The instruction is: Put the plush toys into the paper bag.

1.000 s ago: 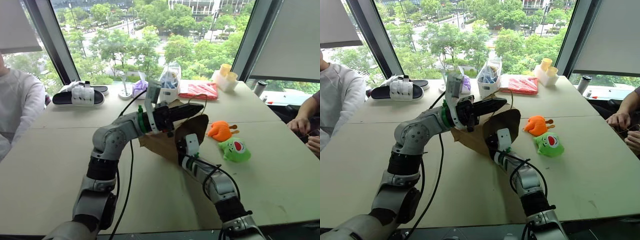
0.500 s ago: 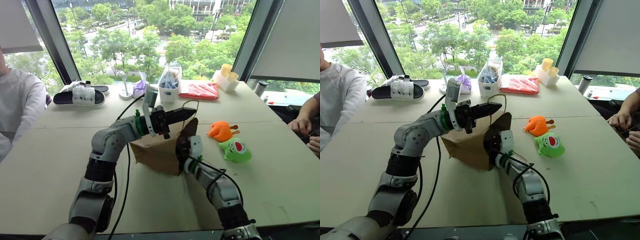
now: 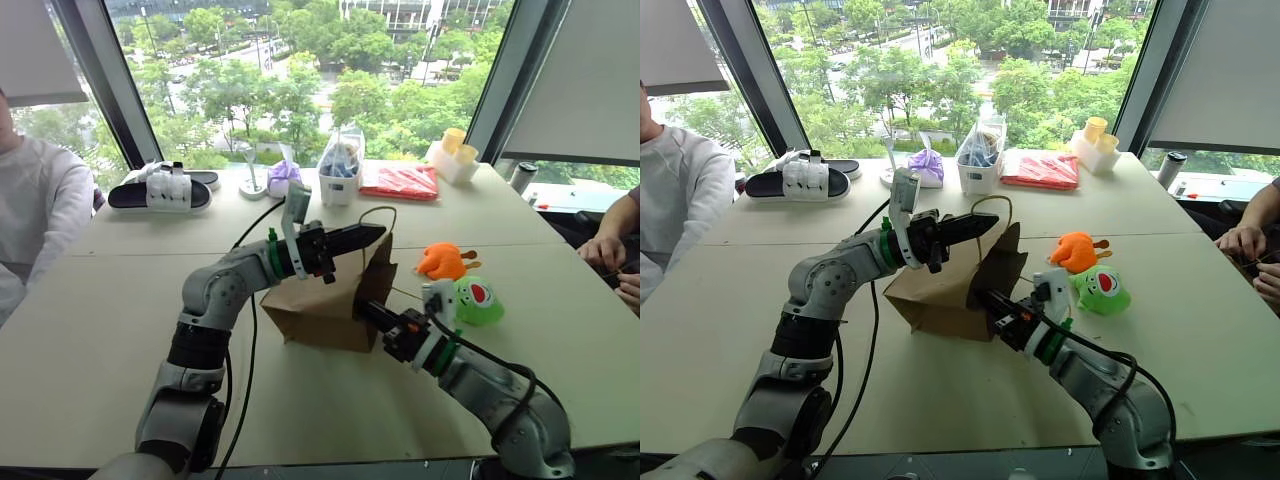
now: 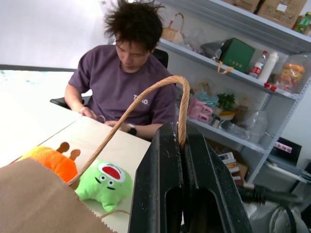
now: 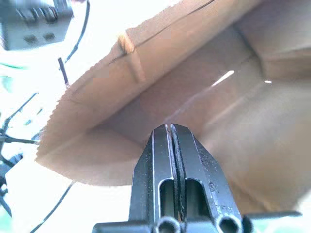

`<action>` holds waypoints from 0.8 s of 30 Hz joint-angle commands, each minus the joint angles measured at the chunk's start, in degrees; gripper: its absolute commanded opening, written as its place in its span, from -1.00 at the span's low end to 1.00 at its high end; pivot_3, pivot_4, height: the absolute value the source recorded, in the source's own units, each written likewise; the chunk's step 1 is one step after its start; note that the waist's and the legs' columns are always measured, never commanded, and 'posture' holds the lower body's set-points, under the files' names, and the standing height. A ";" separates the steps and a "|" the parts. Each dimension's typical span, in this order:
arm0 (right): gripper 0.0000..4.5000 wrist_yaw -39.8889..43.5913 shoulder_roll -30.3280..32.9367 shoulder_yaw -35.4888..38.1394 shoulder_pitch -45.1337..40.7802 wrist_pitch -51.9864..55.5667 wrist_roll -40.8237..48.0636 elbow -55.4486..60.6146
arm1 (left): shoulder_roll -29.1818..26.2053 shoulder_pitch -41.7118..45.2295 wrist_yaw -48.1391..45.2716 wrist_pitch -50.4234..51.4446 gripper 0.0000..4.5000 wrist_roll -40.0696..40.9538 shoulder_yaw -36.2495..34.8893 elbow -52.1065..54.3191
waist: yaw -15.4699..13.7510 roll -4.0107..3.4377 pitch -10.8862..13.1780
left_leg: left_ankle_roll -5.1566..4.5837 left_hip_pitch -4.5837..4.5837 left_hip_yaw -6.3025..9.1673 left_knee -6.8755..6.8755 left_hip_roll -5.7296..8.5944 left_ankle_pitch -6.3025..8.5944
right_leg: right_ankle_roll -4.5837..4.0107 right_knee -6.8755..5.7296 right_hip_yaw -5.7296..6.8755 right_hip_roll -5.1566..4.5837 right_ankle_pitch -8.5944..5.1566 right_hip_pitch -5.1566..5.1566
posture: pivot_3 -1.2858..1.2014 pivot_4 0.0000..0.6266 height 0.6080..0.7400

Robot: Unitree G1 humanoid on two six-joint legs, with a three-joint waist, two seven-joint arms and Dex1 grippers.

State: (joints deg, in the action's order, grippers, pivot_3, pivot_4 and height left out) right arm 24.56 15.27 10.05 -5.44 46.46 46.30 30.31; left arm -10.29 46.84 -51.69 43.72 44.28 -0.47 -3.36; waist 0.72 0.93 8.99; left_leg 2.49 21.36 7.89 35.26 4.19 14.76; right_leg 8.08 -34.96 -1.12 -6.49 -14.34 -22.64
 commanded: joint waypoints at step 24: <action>0.99 -18.95 19.98 3.13 -13.51 -5.79 -24.16 -25.29 | 0.20 -0.97 -1.34 -2.08 -1.00 -0.63 2.54 3.83 | -0.13 0.00 -0.01 | -0.01 0.00 -0.26 0.02 0.02 -0.01 | -0.01 0.01 -0.03 0.00 -0.01 0.02 | 0.03 -0.52 1.00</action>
State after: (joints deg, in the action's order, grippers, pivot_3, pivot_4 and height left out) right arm 5.84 35.05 14.11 -19.21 37.27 23.21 5.05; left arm -10.57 45.04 -53.15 42.91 43.45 2.60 -1.37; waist 0.60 0.93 8.98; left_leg 2.48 21.36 7.64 35.27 4.20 14.74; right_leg 8.07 -34.93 -1.14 -6.49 -14.35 -22.60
